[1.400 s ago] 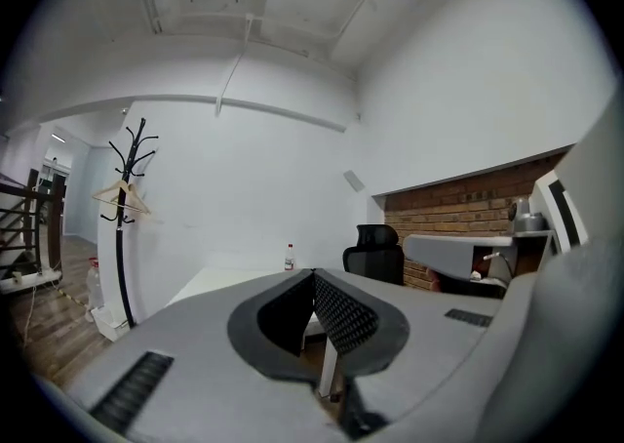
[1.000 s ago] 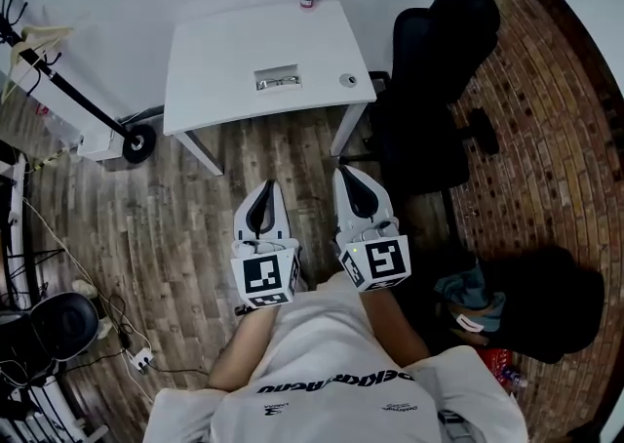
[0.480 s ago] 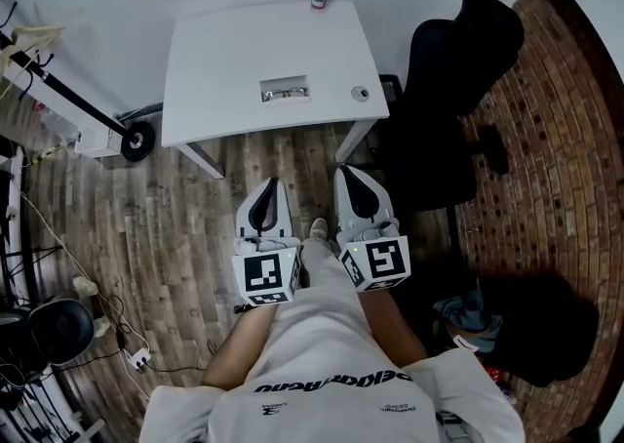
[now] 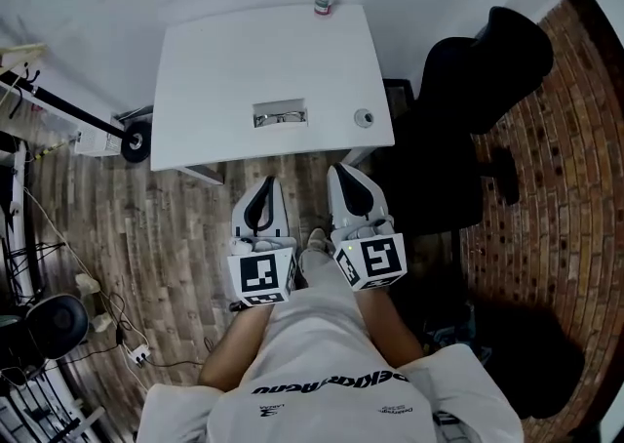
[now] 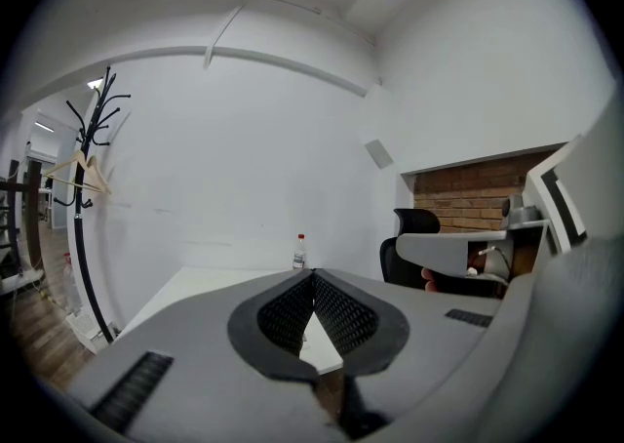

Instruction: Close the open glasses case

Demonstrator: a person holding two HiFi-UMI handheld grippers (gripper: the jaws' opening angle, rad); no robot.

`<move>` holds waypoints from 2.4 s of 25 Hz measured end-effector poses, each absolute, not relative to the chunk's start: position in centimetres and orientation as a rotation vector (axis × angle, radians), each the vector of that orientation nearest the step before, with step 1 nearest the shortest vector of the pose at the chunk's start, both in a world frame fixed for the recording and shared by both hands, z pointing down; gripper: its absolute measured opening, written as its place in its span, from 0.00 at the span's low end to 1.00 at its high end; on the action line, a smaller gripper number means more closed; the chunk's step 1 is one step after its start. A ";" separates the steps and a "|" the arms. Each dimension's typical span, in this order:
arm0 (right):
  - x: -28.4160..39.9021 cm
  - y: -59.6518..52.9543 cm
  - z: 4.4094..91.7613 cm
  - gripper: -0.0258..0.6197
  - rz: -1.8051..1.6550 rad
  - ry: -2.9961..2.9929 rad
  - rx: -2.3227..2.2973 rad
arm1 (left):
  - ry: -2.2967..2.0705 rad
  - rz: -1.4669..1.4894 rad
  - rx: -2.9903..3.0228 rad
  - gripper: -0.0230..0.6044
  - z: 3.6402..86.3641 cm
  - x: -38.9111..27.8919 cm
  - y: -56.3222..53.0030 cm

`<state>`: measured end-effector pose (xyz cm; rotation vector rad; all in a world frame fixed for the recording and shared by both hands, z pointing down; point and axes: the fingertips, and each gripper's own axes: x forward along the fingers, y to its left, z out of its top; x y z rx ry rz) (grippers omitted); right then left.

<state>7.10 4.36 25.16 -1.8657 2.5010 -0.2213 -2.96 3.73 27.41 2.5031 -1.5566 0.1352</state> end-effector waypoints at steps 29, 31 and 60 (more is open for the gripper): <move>7.4 -12.2 39.9 0.04 -0.640 2.613 -1.877 | -1.562 0.346 2.258 0.03 41.7 -4.6 -11.8; 7.2 -13.1 41.0 0.04 -0.665 2.619 -1.886 | -1.546 0.354 2.254 0.03 42.6 -4.6 -12.4; 6.9 -22.8 51.7 0.07 -0.869 2.615 -1.996 | -1.529 0.485 2.094 0.03 55.4 -7.9 -18.7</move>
